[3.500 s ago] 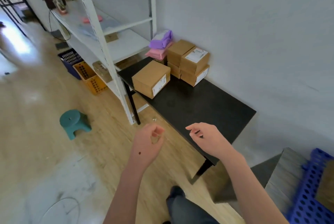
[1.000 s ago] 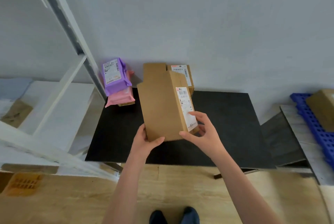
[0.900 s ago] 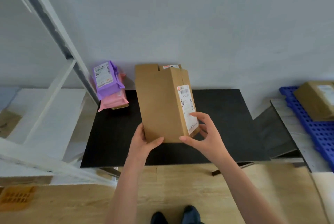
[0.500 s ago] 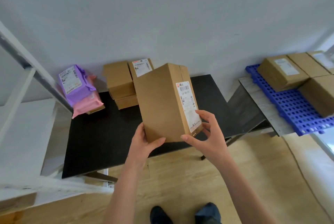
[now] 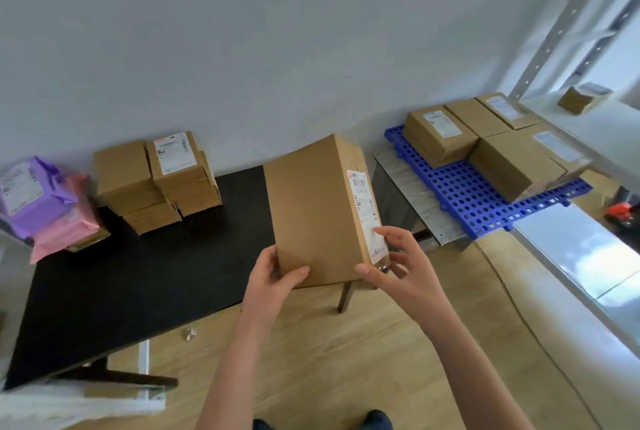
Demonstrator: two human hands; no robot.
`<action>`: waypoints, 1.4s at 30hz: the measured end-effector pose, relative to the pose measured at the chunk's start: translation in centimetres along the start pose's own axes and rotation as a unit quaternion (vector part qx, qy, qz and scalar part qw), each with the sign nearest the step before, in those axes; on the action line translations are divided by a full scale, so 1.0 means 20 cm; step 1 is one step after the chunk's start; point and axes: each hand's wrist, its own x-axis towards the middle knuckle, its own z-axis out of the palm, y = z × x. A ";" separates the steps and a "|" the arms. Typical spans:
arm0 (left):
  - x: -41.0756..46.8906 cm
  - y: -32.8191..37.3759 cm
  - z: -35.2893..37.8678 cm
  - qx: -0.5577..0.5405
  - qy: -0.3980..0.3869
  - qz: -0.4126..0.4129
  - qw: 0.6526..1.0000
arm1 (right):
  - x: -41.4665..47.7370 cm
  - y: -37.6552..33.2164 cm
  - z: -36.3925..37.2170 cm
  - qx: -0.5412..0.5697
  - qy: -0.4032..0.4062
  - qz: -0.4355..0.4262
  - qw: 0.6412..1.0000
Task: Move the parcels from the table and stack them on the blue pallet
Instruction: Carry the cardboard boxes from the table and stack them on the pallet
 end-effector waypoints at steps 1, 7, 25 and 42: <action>-0.01 0.00 0.07 0.004 0.003 -0.002 1.000 | -0.01 0.02 -0.08 0.004 0.000 0.008 1.000; -0.05 0.01 0.47 0.028 -0.012 0.013 0.999 | -0.05 0.09 -0.49 0.032 0.023 0.060 0.997; 0.22 0.06 1.12 -0.046 -0.120 -0.014 0.992 | 0.06 0.22 -1.08 0.143 0.092 0.124 0.978; 0.96 0.24 1.45 -0.026 -0.171 0.002 0.985 | 0.70 0.20 -1.28 0.175 0.142 0.131 0.965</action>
